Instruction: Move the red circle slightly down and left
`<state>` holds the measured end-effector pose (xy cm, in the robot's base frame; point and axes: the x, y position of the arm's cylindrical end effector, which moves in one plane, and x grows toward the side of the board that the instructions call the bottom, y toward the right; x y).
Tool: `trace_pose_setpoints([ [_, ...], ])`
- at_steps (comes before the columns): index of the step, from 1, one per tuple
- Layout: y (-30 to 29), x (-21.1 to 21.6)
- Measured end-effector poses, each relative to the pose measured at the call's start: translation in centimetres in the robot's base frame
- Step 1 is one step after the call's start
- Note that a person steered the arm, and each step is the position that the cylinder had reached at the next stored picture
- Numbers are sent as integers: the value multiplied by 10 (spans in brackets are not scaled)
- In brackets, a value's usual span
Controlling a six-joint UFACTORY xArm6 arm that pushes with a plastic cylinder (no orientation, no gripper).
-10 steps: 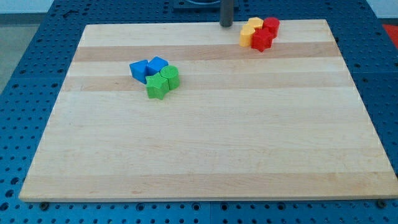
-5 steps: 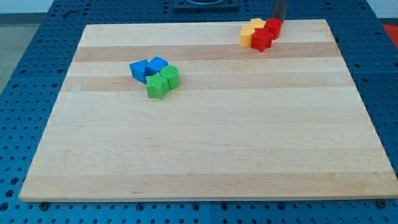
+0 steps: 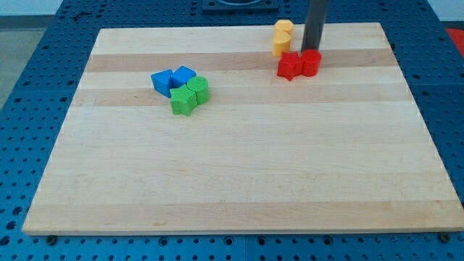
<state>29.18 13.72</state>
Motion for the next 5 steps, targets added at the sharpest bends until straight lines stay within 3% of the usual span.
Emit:
trace_pose_setpoints([
  [5,-6,146],
])
